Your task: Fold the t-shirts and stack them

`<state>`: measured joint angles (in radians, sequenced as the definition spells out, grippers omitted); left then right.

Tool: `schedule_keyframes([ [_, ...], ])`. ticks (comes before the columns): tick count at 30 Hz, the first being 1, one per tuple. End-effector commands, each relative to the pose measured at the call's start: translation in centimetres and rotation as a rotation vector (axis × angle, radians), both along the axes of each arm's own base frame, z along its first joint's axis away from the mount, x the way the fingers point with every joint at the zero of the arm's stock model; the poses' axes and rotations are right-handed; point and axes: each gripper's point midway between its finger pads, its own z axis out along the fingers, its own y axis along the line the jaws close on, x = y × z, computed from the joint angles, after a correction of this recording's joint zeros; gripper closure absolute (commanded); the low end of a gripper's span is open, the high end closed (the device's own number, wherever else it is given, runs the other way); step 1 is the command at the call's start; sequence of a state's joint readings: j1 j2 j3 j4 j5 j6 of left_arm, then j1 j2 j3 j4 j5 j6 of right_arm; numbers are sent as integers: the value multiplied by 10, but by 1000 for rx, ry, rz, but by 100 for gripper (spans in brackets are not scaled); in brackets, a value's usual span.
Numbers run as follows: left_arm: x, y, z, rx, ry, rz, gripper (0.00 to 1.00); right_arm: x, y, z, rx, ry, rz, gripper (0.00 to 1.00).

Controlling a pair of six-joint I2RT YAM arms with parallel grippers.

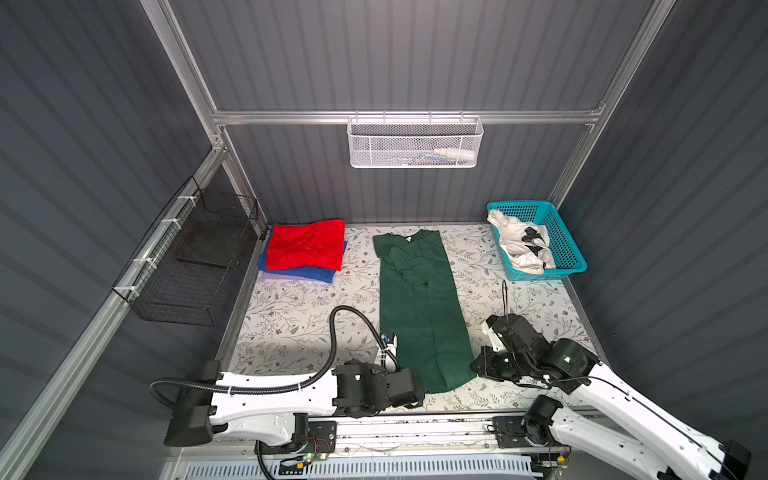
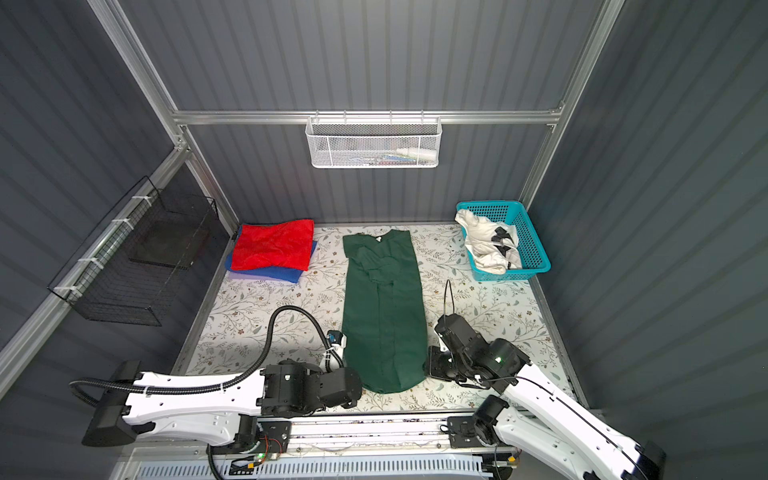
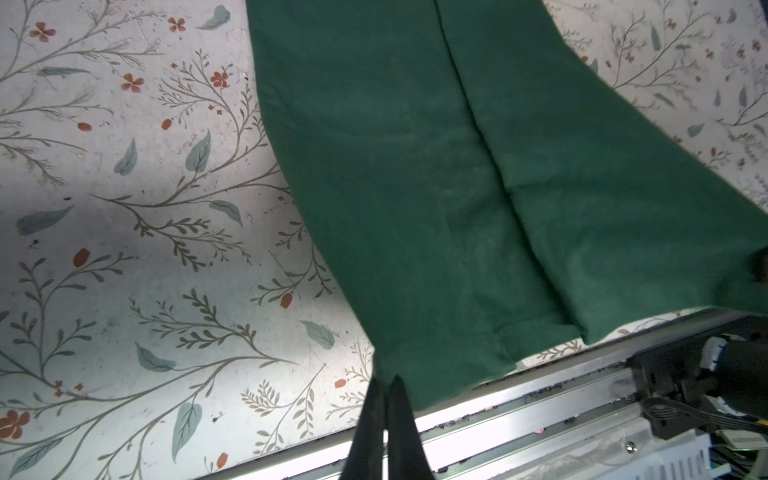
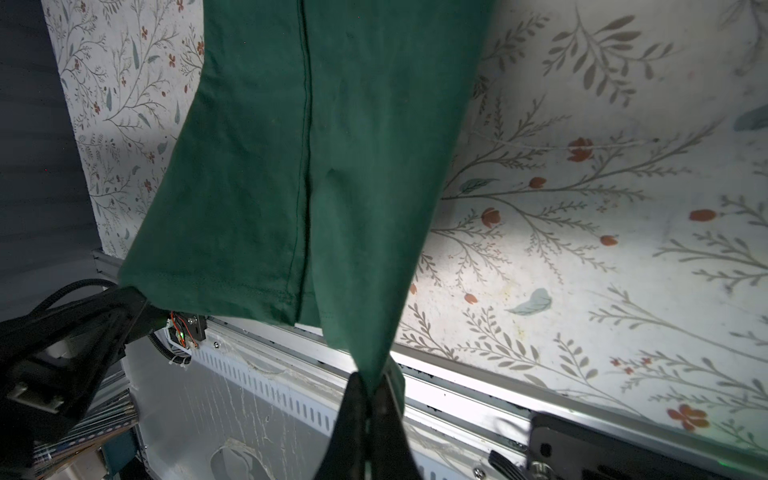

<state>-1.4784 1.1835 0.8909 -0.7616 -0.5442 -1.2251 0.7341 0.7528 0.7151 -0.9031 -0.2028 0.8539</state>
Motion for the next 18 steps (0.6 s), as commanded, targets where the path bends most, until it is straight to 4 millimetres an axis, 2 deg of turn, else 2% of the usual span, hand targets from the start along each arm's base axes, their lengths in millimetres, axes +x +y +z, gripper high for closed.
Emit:
schedule_keyframes([
  [1, 8, 11, 11, -12, -53, 47, 100, -3, 1, 3, 12, 4, 5, 100],
  [5, 16, 9, 27, -36, -112, 47, 100, 5, 6, 1, 17, -8, -2, 100],
  [9, 31, 12, 38, -76, -136, 97, 100, 15, 10, 6, 33, -42, -31, 100],
  [14, 58, 9, 52, -120, -143, 122, 100, 39, 19, 28, 47, -126, -41, 100],
  [18, 78, 8, 64, -94, -179, 134, 100, 64, 18, 36, 27, -154, -61, 100],
])
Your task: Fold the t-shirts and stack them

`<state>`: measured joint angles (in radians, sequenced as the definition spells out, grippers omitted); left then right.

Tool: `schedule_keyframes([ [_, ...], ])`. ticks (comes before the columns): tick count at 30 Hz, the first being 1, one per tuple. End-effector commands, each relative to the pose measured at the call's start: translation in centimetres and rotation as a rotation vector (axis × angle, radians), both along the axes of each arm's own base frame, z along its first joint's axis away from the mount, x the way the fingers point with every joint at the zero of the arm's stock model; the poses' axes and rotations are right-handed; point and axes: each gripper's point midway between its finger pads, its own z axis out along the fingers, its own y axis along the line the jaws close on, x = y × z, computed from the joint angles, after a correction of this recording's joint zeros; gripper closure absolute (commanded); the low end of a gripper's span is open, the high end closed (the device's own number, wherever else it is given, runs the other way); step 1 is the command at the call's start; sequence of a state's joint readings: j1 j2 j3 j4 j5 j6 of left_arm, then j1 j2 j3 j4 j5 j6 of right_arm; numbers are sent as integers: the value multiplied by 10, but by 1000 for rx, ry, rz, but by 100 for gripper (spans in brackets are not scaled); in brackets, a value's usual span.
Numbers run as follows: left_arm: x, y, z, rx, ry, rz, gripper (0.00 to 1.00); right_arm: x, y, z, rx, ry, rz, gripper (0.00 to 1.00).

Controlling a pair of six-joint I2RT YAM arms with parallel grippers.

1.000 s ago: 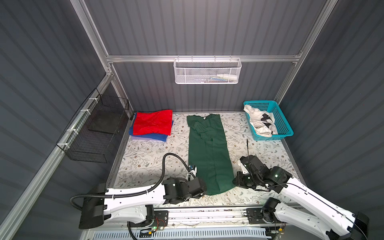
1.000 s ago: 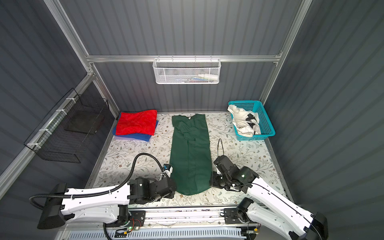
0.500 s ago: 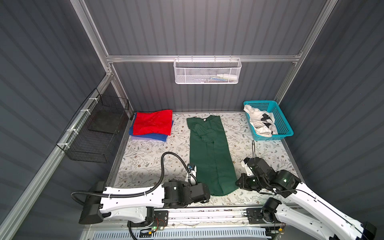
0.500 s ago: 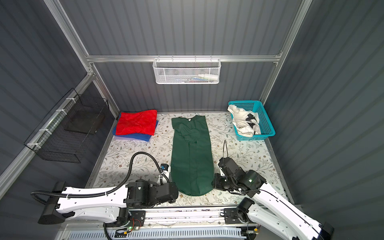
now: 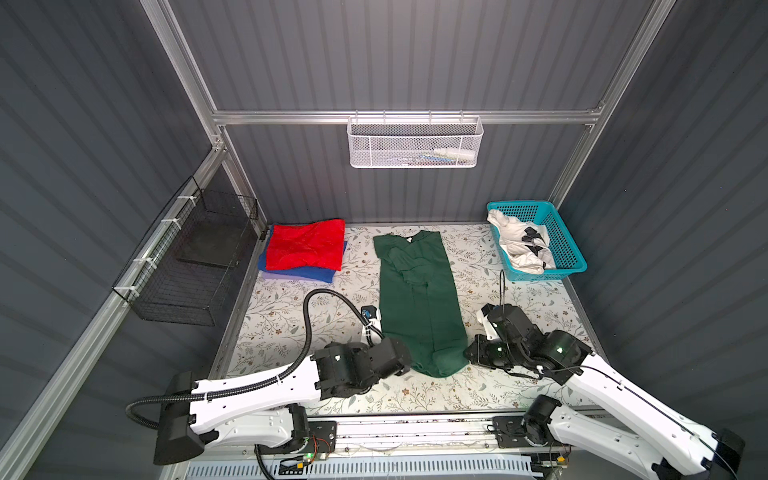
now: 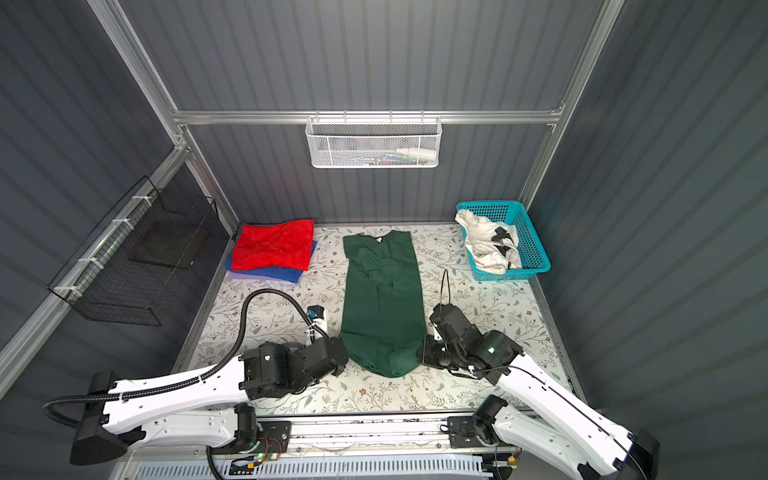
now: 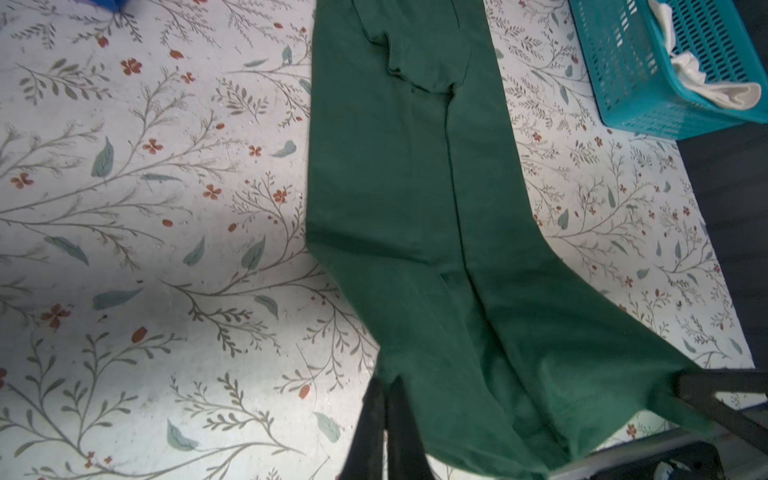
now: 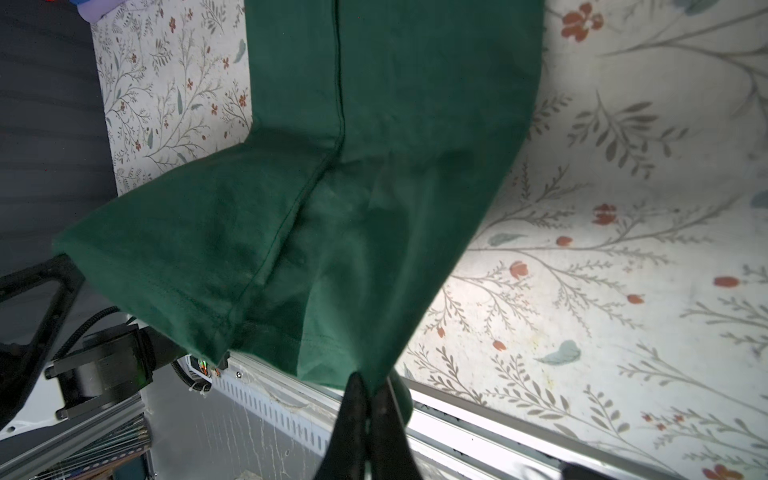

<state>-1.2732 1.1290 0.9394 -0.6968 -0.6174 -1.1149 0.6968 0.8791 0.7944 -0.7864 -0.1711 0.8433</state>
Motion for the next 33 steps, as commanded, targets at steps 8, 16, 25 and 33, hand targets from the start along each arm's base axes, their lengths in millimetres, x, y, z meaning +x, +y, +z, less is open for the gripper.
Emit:
schedule_keyframes([
  [8, 61, 0, 38, 9, -89, 27, 100, 78, -10, 27, 39, -91, -57, 100],
  [16, 100, -3, 11, 83, 11, 44, 100, 118, -17, 4, 16, -14, -89, 100],
  [25, 147, 0, -24, 61, 116, 55, 100, 160, -15, -14, 70, 52, -89, 100],
  [33, 190, 11, -60, 62, 185, 74, 100, 198, -19, -43, 38, 102, -83, 100],
])
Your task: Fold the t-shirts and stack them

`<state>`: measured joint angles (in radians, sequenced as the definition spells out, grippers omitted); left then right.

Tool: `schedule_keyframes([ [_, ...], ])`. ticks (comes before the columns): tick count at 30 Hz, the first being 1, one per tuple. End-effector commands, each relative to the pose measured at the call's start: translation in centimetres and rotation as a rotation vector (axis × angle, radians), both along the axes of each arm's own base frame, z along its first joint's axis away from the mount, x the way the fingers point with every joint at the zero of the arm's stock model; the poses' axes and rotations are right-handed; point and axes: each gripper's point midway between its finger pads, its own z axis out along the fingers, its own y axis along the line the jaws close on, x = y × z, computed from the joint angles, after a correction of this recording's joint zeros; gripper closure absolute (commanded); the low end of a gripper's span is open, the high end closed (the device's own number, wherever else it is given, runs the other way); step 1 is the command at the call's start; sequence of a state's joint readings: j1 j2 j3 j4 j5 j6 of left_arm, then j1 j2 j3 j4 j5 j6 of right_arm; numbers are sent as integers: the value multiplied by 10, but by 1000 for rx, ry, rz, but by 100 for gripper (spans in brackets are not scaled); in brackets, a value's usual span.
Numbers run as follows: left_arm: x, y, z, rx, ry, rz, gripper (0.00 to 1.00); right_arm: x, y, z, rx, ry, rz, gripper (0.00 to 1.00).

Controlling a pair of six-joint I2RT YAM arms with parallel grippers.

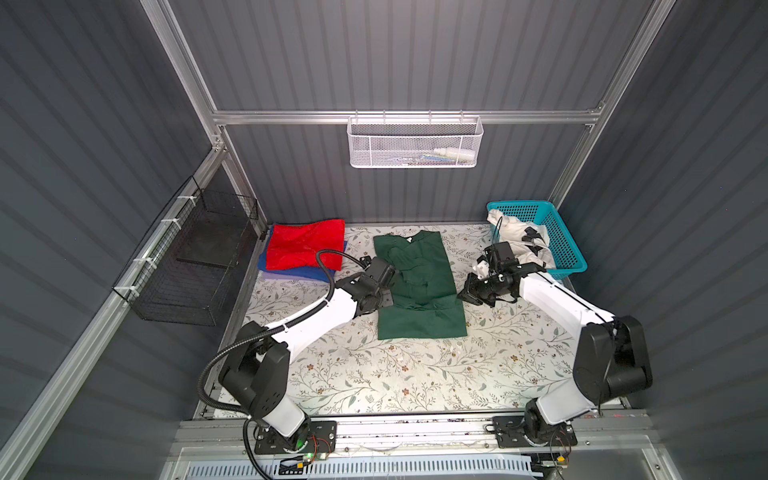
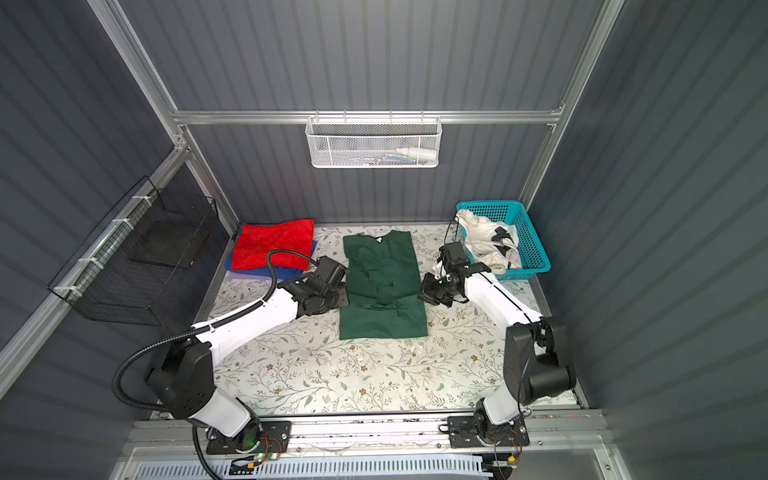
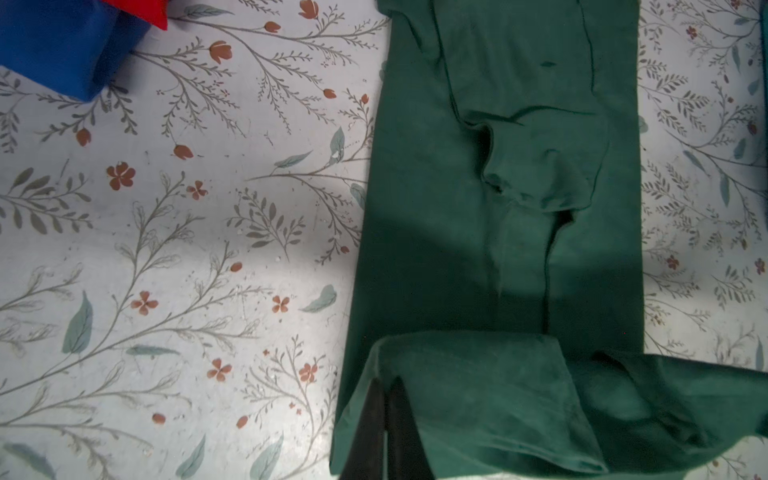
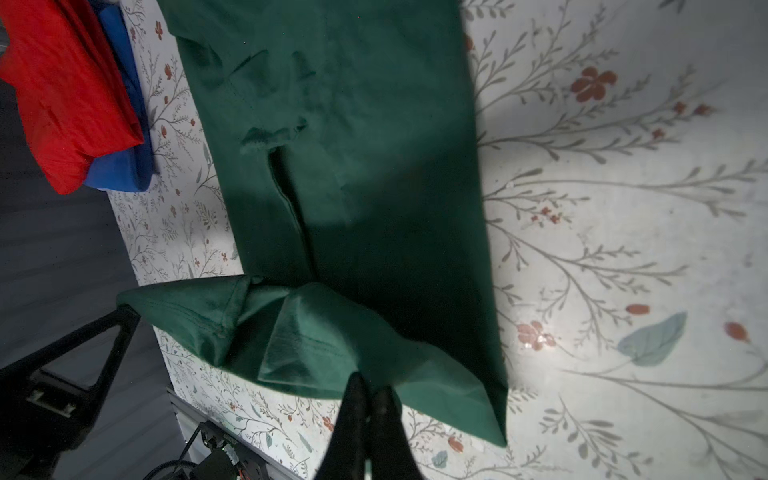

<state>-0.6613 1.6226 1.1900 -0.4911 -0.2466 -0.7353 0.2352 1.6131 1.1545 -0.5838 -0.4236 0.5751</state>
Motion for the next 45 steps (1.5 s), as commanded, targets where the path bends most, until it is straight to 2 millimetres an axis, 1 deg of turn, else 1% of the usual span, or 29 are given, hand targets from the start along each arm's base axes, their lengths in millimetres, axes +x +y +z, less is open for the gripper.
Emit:
schedule_keyframes([
  [1, 22, -6, -6, -34, 16, -36, 100, 20, 0, -5, 1, -4, 28, 100],
  [3, 31, -5, -18, -44, 49, -28, 100, 28, -1, -12, 5, 18, 27, 100],
  [5, 41, -5, -25, -47, 58, -29, 100, 37, -6, -18, -2, 29, 21, 100],
  [8, 53, -4, -35, -57, 79, -28, 100, 45, -9, -26, 20, 59, 13, 100],
  [12, 64, -7, -48, -57, 114, -49, 100, 52, -10, -32, 44, 83, 17, 100],
  [14, 64, -9, -57, -48, 141, -66, 100, 54, -10, -33, 52, 91, 21, 100],
  [15, 74, -14, -47, -58, 114, -74, 100, 55, -9, -34, 67, 99, 22, 100],
  [17, 77, -16, -47, -56, 109, -81, 100, 57, -10, -34, 89, 108, 16, 99],
  [23, 84, -15, -32, -45, 66, -84, 100, 60, -15, -34, 96, 108, -1, 97],
  [25, 85, -14, -31, -43, 61, -80, 100, 61, -16, -36, 90, 113, -6, 92],
  [30, 88, -8, -35, -29, 64, -70, 100, 67, -18, -41, 84, 134, -2, 90],
  [31, 88, -7, -35, -23, 66, -72, 92, 70, -18, -41, 83, 137, -1, 87],
  [32, 88, -5, -35, -16, 68, -68, 75, 72, -19, -40, 83, 139, 1, 82],
  [33, 88, -2, -36, -5, 71, -66, 52, 75, -18, -39, 84, 138, 5, 75],
  [35, 88, 3, -34, 12, 66, -54, 36, 77, -19, -39, 79, 134, 3, 68],
  [36, 87, 5, -31, 17, 57, -52, 26, 78, -21, -38, 74, 126, -4, 61],
  [37, 85, 7, -28, 18, 46, -48, 17, 78, -23, -38, 69, 119, -11, 51],
  [39, 79, 11, -26, 11, 32, -46, 12, 77, -28, -36, 52, 102, -25, 42],
  [40, 72, 15, -28, 11, 33, -46, 9, 75, -31, -35, 37, 95, -33, 38],
  [42, 63, 20, -26, 11, 23, -50, 0, 70, -39, -35, 3, 91, -48, 23],
  [43, 58, 23, -25, 16, 25, -50, 0, 67, -44, -35, -16, 92, -58, 16],
  [45, 47, 30, -23, 26, 30, -48, 0, 60, -51, -34, -42, 85, -73, 9],
])
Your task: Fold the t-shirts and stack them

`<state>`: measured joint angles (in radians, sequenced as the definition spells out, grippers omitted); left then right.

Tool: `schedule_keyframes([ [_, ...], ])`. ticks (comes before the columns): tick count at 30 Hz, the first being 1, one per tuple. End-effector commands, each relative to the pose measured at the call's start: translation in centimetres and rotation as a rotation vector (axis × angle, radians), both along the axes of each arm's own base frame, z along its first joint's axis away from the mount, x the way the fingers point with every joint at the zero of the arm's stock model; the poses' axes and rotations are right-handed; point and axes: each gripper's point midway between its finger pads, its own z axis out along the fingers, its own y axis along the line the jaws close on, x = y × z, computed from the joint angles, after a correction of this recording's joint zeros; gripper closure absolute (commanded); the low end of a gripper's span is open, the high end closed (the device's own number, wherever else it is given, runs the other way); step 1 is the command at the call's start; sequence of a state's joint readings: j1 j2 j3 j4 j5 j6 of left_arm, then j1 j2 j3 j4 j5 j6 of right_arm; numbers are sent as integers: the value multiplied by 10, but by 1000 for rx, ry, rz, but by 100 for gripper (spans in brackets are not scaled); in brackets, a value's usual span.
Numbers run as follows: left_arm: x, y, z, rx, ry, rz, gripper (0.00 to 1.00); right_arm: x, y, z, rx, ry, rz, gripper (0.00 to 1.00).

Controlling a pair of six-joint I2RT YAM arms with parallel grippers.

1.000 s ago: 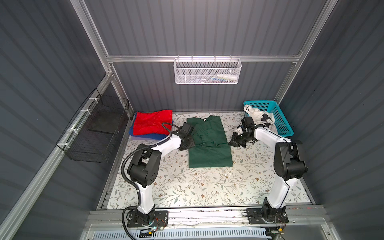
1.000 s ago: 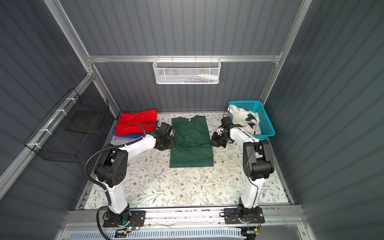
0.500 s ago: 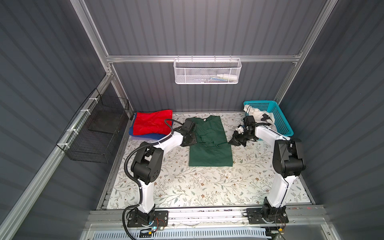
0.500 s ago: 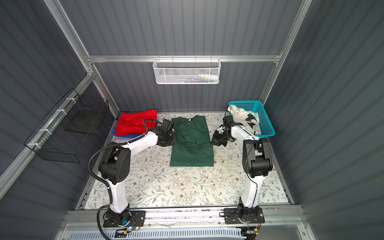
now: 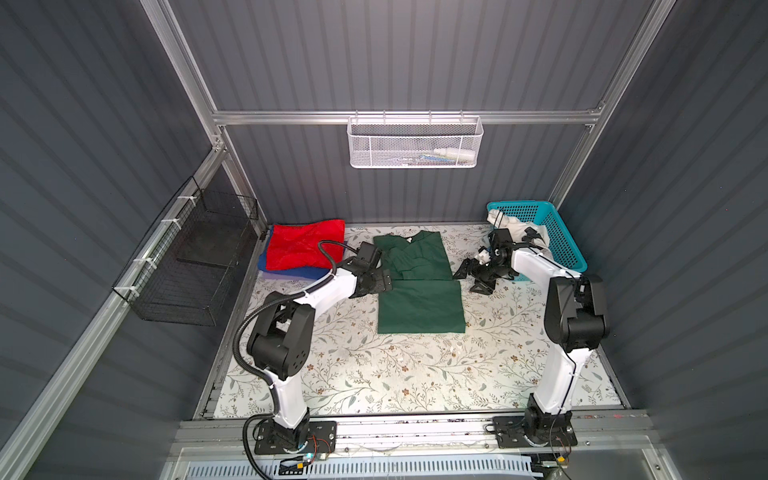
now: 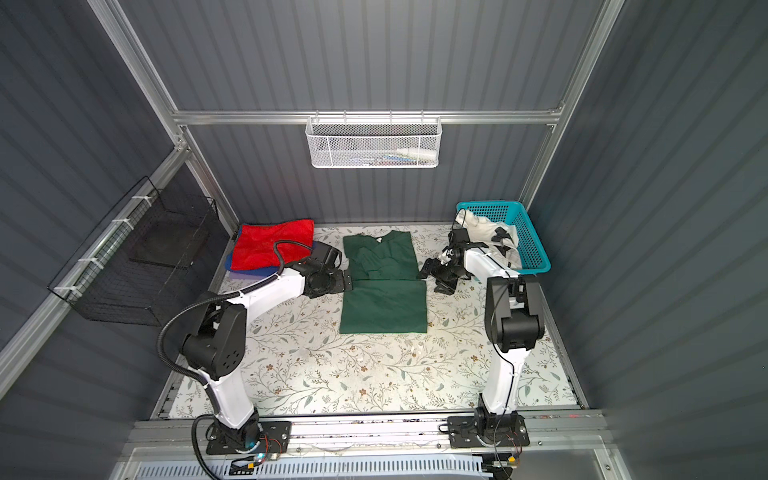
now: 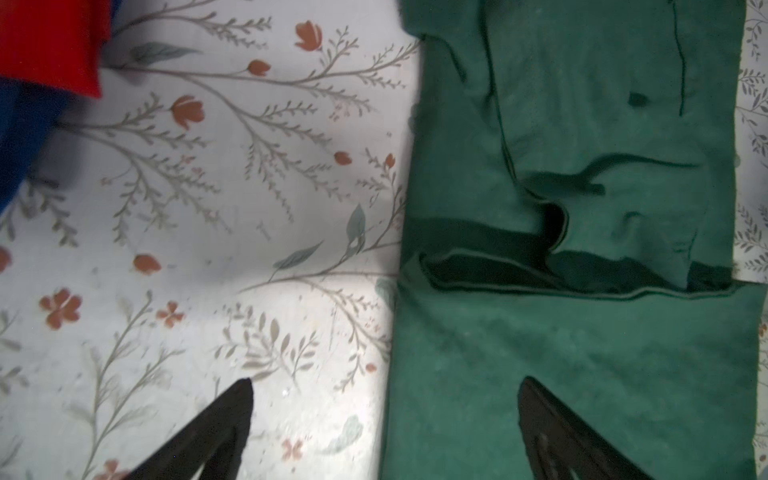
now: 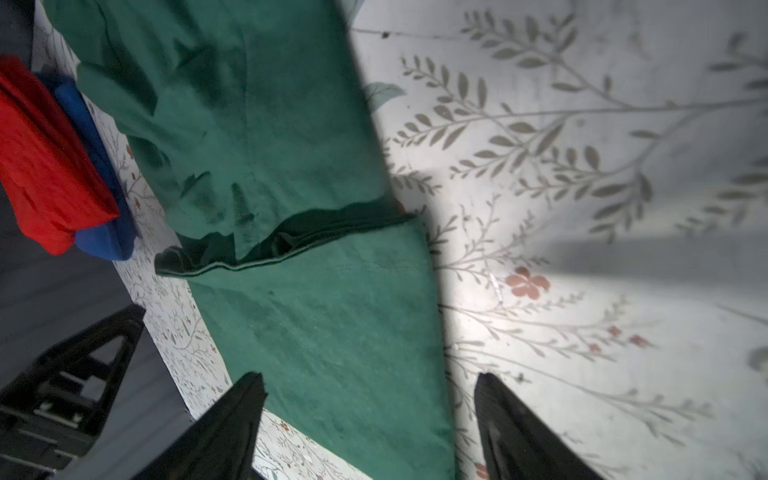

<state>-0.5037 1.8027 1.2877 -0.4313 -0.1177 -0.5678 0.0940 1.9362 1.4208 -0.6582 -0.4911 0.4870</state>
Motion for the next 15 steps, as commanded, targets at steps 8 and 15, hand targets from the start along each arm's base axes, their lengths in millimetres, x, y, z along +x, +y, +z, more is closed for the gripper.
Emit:
schedule_keyframes([
  [8, -62, 26, -6, -54, 49, 28, 0, -67, -17, -3, -44, 5, -53, 17],
  [15, -106, 15, -2, -192, 14, -24, 10, -112, 2, -15, 78, 40, -60, 28],
])
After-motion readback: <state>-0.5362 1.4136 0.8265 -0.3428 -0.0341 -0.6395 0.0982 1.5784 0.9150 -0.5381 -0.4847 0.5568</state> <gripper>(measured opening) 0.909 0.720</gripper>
